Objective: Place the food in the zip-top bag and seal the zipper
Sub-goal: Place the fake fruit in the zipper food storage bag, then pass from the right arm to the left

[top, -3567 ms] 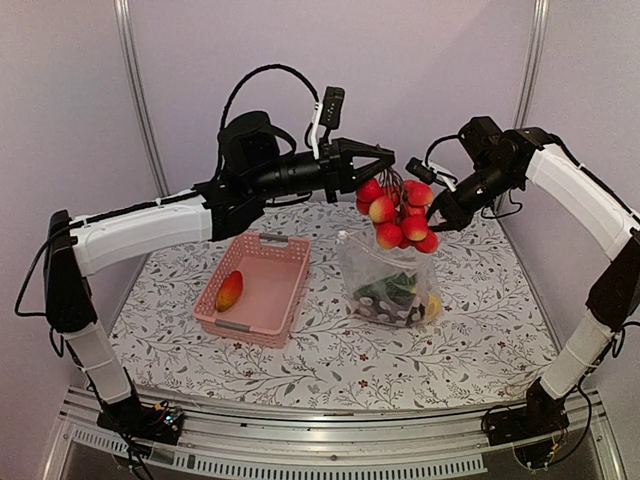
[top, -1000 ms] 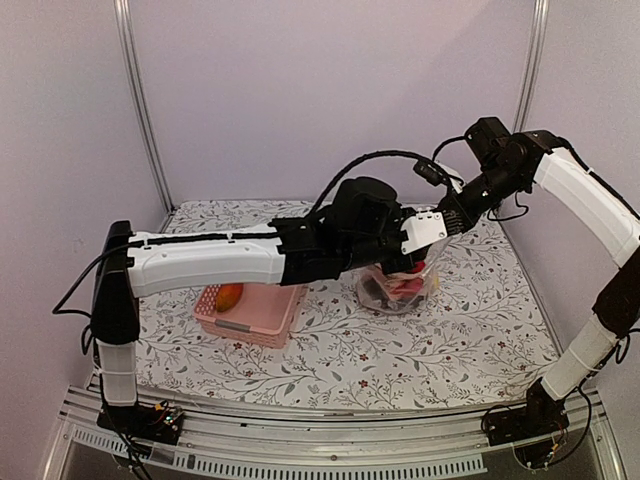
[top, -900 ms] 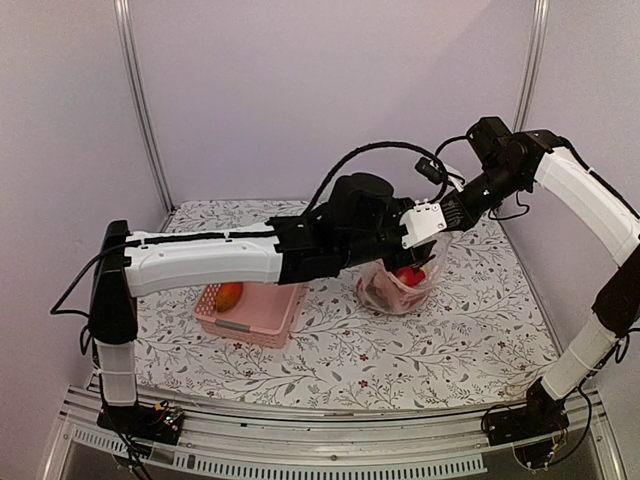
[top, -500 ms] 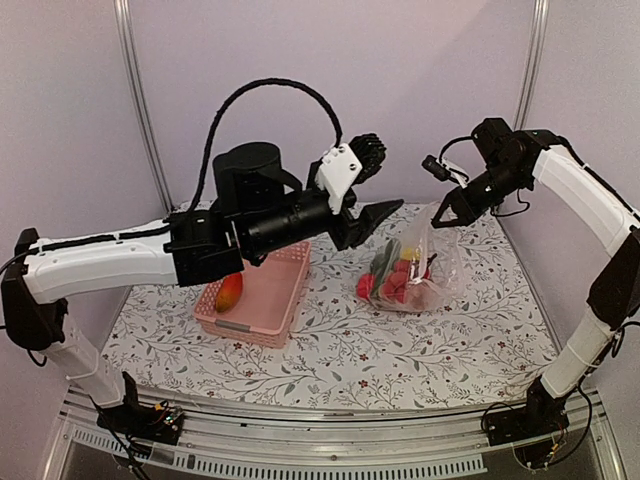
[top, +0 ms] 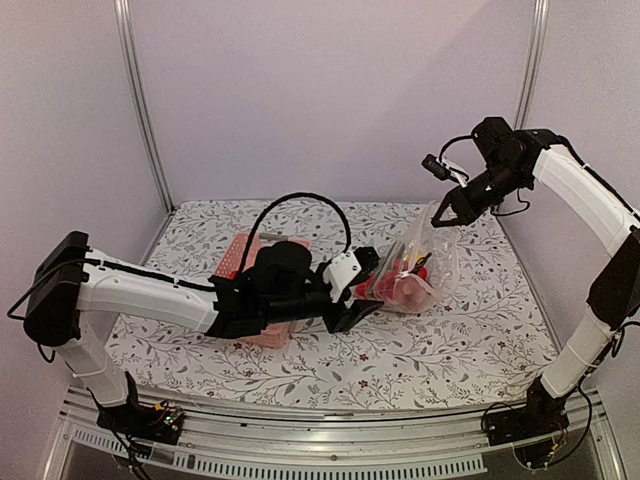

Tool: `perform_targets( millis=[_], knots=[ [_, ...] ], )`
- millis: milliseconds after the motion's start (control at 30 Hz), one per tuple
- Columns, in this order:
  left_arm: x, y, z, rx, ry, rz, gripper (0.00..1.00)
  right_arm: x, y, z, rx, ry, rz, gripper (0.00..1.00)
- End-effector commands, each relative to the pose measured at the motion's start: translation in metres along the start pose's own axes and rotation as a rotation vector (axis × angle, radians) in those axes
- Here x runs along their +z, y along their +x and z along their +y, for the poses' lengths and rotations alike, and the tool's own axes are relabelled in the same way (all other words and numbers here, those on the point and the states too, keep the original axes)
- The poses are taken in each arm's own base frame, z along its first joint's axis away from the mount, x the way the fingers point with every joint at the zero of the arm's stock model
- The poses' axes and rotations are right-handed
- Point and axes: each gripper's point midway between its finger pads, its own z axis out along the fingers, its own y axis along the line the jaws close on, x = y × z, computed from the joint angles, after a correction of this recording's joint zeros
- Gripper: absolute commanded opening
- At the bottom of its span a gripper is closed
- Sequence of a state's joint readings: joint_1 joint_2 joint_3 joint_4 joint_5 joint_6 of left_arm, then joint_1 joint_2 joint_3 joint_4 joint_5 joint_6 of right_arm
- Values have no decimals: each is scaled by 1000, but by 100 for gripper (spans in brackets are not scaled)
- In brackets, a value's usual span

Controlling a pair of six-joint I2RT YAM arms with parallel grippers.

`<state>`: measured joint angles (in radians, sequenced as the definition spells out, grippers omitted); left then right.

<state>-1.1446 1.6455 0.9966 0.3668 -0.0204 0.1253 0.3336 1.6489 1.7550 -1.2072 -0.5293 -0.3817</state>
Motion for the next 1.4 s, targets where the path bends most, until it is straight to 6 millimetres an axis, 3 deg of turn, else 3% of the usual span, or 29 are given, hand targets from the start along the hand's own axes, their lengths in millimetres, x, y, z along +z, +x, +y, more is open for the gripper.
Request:
perform_targets(
  millis=[0,33,200,433,700,933,1267,1367],
  knots=[
    [22,-16,17,-71,-69,-108,59,3,1,-1,-6,2,3,2],
    [31,-10,16,-92,-59,-110,59,4,2,-2,-5,4,6,2],
    [55,-20,5,-143,4,-195,54,5,6,-4,0,16,16,2],
    [48,-38,22,-175,-91,-335,33,6,8,-8,3,33,23,2],
    [49,-41,17,-150,-43,-344,11,6,7,-17,29,47,21,2],
    [43,-45,22,-135,-53,-329,5,5,11,-19,24,58,34,3],
    [10,-71,75,-43,-194,-328,0,-14,29,-25,-86,165,73,4],
    [10,-69,82,-48,-204,-325,0,-24,24,-22,-139,185,49,11]
  ],
)
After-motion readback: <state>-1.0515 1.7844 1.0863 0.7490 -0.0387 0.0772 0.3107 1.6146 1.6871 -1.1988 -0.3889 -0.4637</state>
